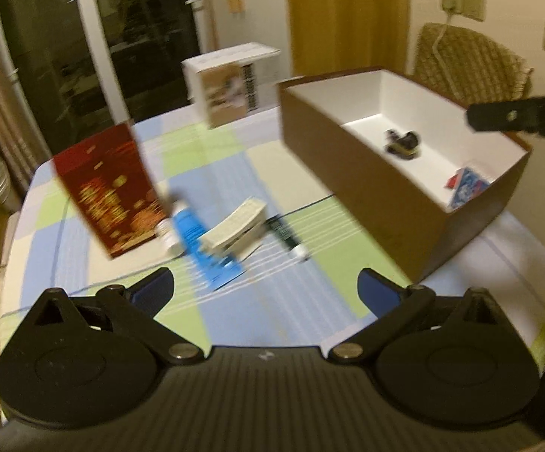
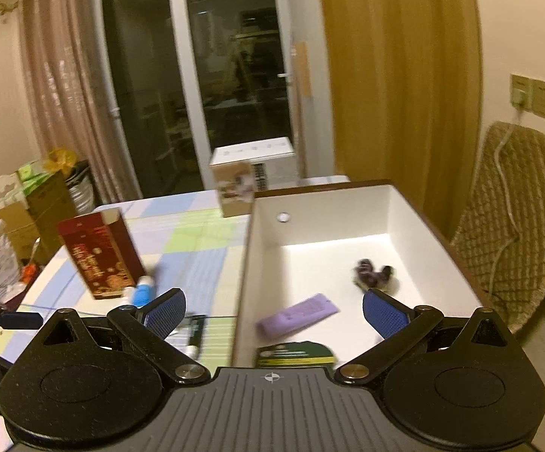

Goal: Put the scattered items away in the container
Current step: 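Withdraw both tools from the box toward the remaining items, then grasp the green lip gel tube with the right tool while the left tool grasps the white holder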

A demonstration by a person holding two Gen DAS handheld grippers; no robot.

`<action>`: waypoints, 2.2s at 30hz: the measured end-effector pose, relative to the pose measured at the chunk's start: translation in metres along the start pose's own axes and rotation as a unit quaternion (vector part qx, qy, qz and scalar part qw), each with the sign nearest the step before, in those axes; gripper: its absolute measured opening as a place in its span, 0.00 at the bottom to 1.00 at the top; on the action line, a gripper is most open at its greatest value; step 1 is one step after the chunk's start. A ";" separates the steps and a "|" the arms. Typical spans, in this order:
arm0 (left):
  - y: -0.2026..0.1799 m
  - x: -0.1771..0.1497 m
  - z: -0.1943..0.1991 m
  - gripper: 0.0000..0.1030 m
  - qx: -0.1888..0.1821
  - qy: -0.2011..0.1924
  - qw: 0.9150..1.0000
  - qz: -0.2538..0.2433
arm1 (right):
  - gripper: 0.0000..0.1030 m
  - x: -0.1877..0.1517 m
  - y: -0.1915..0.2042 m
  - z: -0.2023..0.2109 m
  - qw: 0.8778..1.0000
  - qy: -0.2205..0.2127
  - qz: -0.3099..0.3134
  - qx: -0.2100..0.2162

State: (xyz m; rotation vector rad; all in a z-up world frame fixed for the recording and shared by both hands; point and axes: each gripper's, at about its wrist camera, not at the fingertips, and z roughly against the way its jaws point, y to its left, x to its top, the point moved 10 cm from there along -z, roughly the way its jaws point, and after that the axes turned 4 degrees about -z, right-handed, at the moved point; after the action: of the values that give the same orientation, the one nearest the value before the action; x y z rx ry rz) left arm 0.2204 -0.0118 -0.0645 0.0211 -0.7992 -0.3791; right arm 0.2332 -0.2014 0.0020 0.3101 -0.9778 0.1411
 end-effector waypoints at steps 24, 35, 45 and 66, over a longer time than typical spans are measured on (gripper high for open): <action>0.094 -0.030 -0.064 0.99 0.057 -0.031 0.998 0.015 | 0.98 -0.049 0.123 -0.089 0.991 0.058 0.105 0.053; 0.104 -0.033 -0.100 0.94 -0.007 -0.022 1.000 0.005 | 0.66 -0.088 0.114 -0.155 0.984 0.114 0.136 0.006; 0.092 -0.022 -0.129 0.89 -0.043 -0.022 0.998 -0.037 | 0.53 -0.109 0.094 -0.196 0.983 0.143 0.117 -0.020; 0.051 -0.009 -0.152 0.82 -0.081 -0.039 0.990 -0.108 | 0.17 -0.124 0.081 -0.181 0.985 0.149 0.079 -0.025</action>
State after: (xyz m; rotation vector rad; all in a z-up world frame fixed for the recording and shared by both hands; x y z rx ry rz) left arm 0.3385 0.0203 -0.1690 -0.0604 -0.8431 -0.6527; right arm 0.2875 -0.0639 -0.1795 0.1578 -0.7071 0.2988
